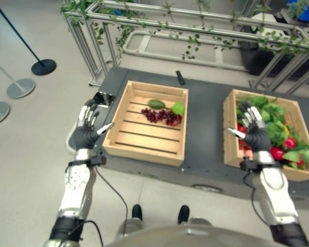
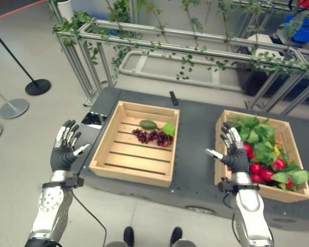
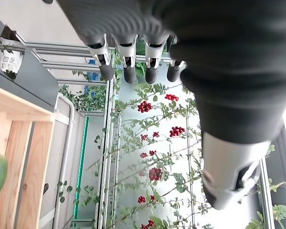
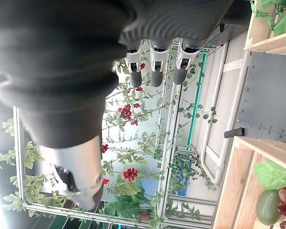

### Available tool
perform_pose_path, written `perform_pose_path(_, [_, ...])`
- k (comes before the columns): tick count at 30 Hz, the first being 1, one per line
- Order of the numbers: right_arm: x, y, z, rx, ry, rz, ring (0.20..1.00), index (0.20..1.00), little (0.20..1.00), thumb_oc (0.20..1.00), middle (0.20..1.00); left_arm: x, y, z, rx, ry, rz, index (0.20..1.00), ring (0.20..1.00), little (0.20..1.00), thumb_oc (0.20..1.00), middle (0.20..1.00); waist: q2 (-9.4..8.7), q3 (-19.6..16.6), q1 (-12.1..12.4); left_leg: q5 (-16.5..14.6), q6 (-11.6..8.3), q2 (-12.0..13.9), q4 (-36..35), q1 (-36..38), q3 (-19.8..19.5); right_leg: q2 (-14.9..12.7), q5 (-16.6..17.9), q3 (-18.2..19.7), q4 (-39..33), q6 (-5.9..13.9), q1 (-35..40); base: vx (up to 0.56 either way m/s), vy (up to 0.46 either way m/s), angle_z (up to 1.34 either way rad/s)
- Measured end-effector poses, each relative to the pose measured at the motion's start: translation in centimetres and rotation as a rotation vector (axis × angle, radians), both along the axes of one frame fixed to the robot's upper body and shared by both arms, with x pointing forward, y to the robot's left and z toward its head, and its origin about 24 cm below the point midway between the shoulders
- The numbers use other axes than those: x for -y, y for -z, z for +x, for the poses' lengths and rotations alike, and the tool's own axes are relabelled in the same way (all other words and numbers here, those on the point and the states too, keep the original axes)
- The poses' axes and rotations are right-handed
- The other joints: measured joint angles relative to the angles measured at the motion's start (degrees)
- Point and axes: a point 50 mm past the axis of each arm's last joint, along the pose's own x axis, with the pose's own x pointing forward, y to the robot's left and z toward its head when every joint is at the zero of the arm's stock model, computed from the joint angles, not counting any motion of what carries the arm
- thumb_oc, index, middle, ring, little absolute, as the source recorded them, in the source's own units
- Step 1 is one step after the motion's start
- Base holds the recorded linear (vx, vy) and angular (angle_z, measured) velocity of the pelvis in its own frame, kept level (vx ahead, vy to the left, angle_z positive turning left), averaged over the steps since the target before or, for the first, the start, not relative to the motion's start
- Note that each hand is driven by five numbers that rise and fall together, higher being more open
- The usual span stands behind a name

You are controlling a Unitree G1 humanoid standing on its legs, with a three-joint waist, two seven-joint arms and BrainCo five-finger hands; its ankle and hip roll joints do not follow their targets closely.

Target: Pick up the fruits from the basket on one side to the basket on the other side

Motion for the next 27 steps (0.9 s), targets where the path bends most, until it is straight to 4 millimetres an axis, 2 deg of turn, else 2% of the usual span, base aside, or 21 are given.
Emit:
perform_pose_path(4, [-0.1, 0.0, 0.2, 0.006, 0.01, 0.002, 1.0, 1.0, 1.0, 1.0, 1.0, 0.0, 0.0, 0.0, -0.003, 0.002, 0.0, 1.0, 1.0, 1.0, 1.0, 1.0, -0.29, -0.25, -0.1, -0.28, -0.11, -0.36, -0.03, 1.21, 0.36, 0.1, 0.35, 0.56, -1.38, 0.29, 1.37, 0.04, 0.095, -0.1])
perform_pose_path(6, [0.1, 0.8, 0.4, -0.03, 0.026, 0.007, 1.0, 1.0, 1.0, 1.0, 1.0, 0.1, 0.2, 0.0, -0.012, 0.004, 0.0, 1.0, 1.0, 1.0, 1.0, 1.0, -0.39, -0.57, -0.17, -0.36, -0.12, -0.36, -0.03, 1.45, 0.59, 0.13, 0.34, 0.85, -1.38, 0.31, 1.46, 0.03, 0.082, -0.14])
perform_pose_path(8, [0.5, 3.9, 0.7, -0.156, 0.056, 0.017, 1.0, 1.0, 1.0, 1.0, 1.0, -0.1, 2.0, -0.1, -0.093, -0.004, 0.003, 1.0, 1.0, 1.0, 1.0, 1.0, -0.65, -1.94, -0.14, -0.58, -0.21, -0.16, -0.03, 1.85, 1.92, 0.31, 0.48, 2.11, -1.38, 0.25, 1.27, 0.01, 0.077, -0.25])
perform_pose_path(9, [0.6, 6.6, 0.7, -0.277, 0.069, 0.002, 1.0, 1.0, 1.0, 1.0, 1.0, -0.6, 4.4, -0.1, -0.198, -0.018, 0.027, 1.0, 1.0, 1.0, 1.0, 1.0, -0.73, -2.99, -0.16, -0.86, -0.32, -0.21, -0.04, 2.41, 2.32, 0.46, 0.53, 2.79, -1.38, 0.21, 1.33, -0.01, 0.063, -0.27])
perform_pose_path(10, [0.7, 8.3, 0.2, -0.366, 0.075, -0.012, 1.0, 1.0, 1.0, 1.0, 1.0, -0.9, 6.2, -0.4, -0.291, -0.03, 0.04, 1.0, 1.0, 1.0, 1.0, 1.0, -0.61, -3.73, -0.08, -1.1, -0.33, -0.02, -0.06, 2.33, 2.68, 0.52, 0.55, 2.98, -1.4, 0.22, 1.18, -0.01, 0.06, -0.24])
perform_pose_path(11, [0.8, 11.6, -0.9, -0.519, 0.085, -0.032, 1.0, 1.0, 1.0, 1.0, 1.0, -1.5, 9.2, -1.5, -0.437, -0.055, 0.056, 1.0, 1.0, 1.0, 1.0, 1.0, -0.65, -4.24, -0.18, -1.13, -0.37, 0.06, -0.07, 2.52, 3.1, 0.52, 0.44, 3.2, -1.4, 0.37, 1.2, 0.01, 0.046, -0.14])
perform_pose_path(12, [0.9, 13.0, -1.5, -0.601, 0.089, -0.043, 1.0, 1.0, 1.0, 1.0, 1.0, -1.8, 10.6, -1.9, -0.515, -0.065, 0.062, 1.0, 1.0, 1.0, 1.0, 1.0, -0.67, -4.61, -0.17, -1.21, -0.44, 0.23, -0.05, 2.56, 3.25, 0.57, 0.38, 3.39, -1.4, 0.41, 1.16, 0.03, 0.042, -0.12])
perform_pose_path(13, [1.0, 15.1, -3.2, -0.731, 0.096, -0.061, 1.0, 1.0, 1.0, 1.0, 1.0, -2.4, 13.1, -3.6, -0.661, -0.089, 0.081, 1.0, 1.0, 1.0, 1.0, 1.0, -0.67, -4.65, -0.17, -1.28, -0.54, 0.28, -0.09, 2.25, 3.31, 0.47, 0.46, 3.4, -1.48, 0.31, 0.61, 0.05, 0.041, -0.1])
perform_pose_path(14, [1.0, 16.1, -4.1, -0.787, 0.099, -0.067, 1.0, 1.0, 1.0, 1.0, 1.0, -2.8, 14.3, -4.6, -0.734, -0.102, 0.101, 1.0, 1.0, 1.0, 1.0, 1.0, -0.68, -4.66, -0.17, -1.26, -0.51, 0.32, -0.07, 2.28, 3.4, 0.51, 0.54, 3.49, -1.45, 0.22, 0.63, 0.05, 0.048, -0.09])
perform_pose_path(15, [1.2, 18.4, -6.7, -0.93, 0.13, -0.059, 1.0, 1.0, 1.0, 1.0, 1.0, -3.5, 16.9, -7.6, -0.908, -0.128, 0.129, 1.0, 1.0, 1.0, 1.0, 1.0, -0.62, -4.76, -0.28, -1.27, -0.52, 0.39, -0.07, 2.37, 3.48, 0.53, 0.57, 3.54, -1.68, 0.17, 0.64, 0.05, 0.052, -0.07])
perform_pose_path(16, [1.4, 19.5, -7.9, -1.014, 0.151, -0.054, 1.0, 1.0, 1.0, 1.0, 1.0, -3.7, 18.1, -8.7, -1.0, -0.141, 0.137, 1.0, 1.0, 1.0, 1.0, 1.0, -0.48, -4.86, -0.24, -1.28, -0.52, 0.39, -0.07, 2.6, 3.48, 0.54, 0.55, 3.54, -1.68, 0.18, 0.92, 0.05, 0.05, -0.03])
perform_pose_path(17, [1.6, 20.8, -10.2, -1.125, 0.176, -0.043, 1.0, 1.0, 1.0, 1.0, 1.0, -3.9, 19.7, -11.5, -1.148, -0.153, 0.157, 1.0, 1.0, 1.0, 1.0, 1.0, -0.21, -4.83, -0.27, -1.36, -0.57, 0.36, -0.2, 2.67, 3.48, 0.49, 0.5, 3.58, -1.71, 0.18, 0.99, 0.05, 0.057, 0.0])
perform_pose_path(19, [1.8, 21.9, -12.5, -1.244, 0.218, -0.016, 1.0, 1.0, 1.0, 1.0, 1.0, -4.0, 21.1, -14.4, -1.301, -0.174, 0.153, 1.0, 1.0, 1.0, 1.0, 1.0, 0.01, -4.87, -0.24, -1.45, -0.46, 0.36, -0.11, 2.84, 3.55, 0.51, 0.5, 3.65, -1.68, 0.18, 1.11, 0.05, 0.052, -0.02])
perform_pose_path(20, [2.0, 22.6, -14.3, -1.316, 0.264, 0.022, 1.0, 1.0, 1.0, 1.0, 1.0, -4.0, 21.9, -16.9, -1.417, -0.176, 0.154, 1.0, 1.0, 1.0, 1.0, 1.0, 0.33, -4.82, -0.24, -1.57, -0.38, 0.34, -0.25, 3.13, 3.65, 0.48, 0.47, 3.81, -1.69, 0.22, 1.13, 0.05, 0.043, -0.05])
perform_pose_path(21, [2.1, 22.8, -15.2, -1.353, 0.28, 0.031, 1.0, 1.0, 1.0, 1.0, 1.0, -3.9, 22.1, -17.8, -1.452, -0.176, 0.148, 1.0, 1.0, 1.0, 1.0, 1.0, 0.56, -4.93, -0.27, -1.79, -0.36, 0.33, -0.23, 3.14, 3.79, 0.47, 0.47, 3.87, -1.7, 0.22, 1.07, 0.05, 0.039, -0.04])
perform_pose_path(24, [2.3, 23.1, -17.0, -1.427, 0.295, 0.033, 1.0, 1.0, 1.0, 1.0, 1.0, -3.4, 22.4, -18.9, -1.492, -0.131, 0.16, 1.0, 1.0, 1.0, 1.0, 1.0, 1.13, -5.72, -0.08, -1.95, -0.31, 0.35, -0.37, 3.2, 4.33, 0.43, 0.45, 4.03, -1.7, 0.25, 1.11, 0.04, 0.017, -0.01])
perform_pose_path(27, [2.3, 23.2, -17.7, -1.45, 0.298, 0.036, 1.0, 1.0, 1.0, 1.0, 1.0, -3.2, 22.4, -18.7, -1.489, -0.122, 0.153, 1.0, 1.0, 1.0, 1.0, 1.0, 1.48, -6.48, -0.11, -1.98, -0.33, 0.45, -0.38, 3.21, 4.31, 0.49, 0.45, 3.98, -1.71, 0.24, 1.12, 0.0, 0.0, 0.0])
